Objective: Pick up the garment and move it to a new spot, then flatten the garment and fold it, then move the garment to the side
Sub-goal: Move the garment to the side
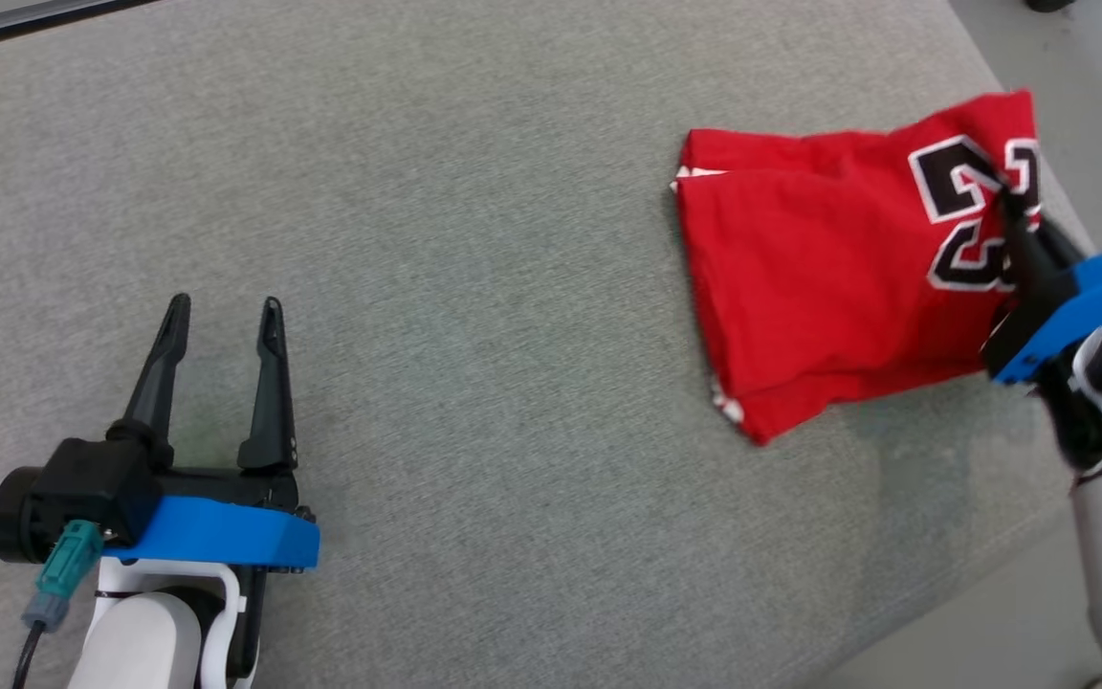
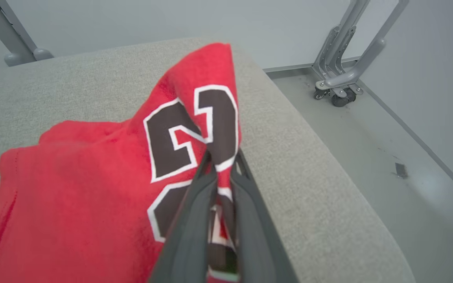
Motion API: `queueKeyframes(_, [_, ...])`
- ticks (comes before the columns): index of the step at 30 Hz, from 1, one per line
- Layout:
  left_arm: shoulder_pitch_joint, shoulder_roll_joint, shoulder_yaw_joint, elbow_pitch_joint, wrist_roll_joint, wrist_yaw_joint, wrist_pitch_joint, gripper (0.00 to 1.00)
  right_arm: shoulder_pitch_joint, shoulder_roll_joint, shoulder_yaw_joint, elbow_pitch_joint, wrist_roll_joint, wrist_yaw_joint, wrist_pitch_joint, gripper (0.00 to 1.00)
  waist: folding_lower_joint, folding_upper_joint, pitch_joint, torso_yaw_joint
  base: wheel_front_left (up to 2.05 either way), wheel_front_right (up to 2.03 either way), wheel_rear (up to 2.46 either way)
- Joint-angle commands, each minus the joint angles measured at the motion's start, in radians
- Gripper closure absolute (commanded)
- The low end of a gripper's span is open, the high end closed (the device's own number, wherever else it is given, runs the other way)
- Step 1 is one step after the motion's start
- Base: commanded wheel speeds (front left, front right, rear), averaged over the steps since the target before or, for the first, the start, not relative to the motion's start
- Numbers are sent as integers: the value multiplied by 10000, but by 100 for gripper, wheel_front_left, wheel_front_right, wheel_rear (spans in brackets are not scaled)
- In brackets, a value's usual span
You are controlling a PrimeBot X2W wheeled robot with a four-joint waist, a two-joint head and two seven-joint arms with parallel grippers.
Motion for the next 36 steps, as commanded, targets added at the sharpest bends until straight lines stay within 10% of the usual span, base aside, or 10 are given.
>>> queueKeyframes(1, [-10,51,59,-100,-13,80,37,0,-397,-184,-98,119,-121,-3,-47,100,-1,0,95,187,0,0,0])
queueKeyframes(10, [47,99,213,-247,-143,221,-82,0,-1741,-1223,-833,966,-689,-3,70,100,-1,0,331,1107,0,0,0])
queueKeyframes(12, [71,56,173,-201,-173,224,-122,0,-1803,-1366,-1054,1122,-863,-3,-38,53,-1,0,330,1253,0,0,0])
queueKeyframes(13, [84,36,146,-168,-167,220,-160,0,-1800,-1432,-1158,1175,-957,-3,-118,0,-1,0,320,1322,0,0,0])
queueKeyframes(36, [594,-509,144,1631,-738,323,-1222,0,-28,460,701,-200,-1926,-3,-2042,0,-1,0,-1907,3158,0,0,0])
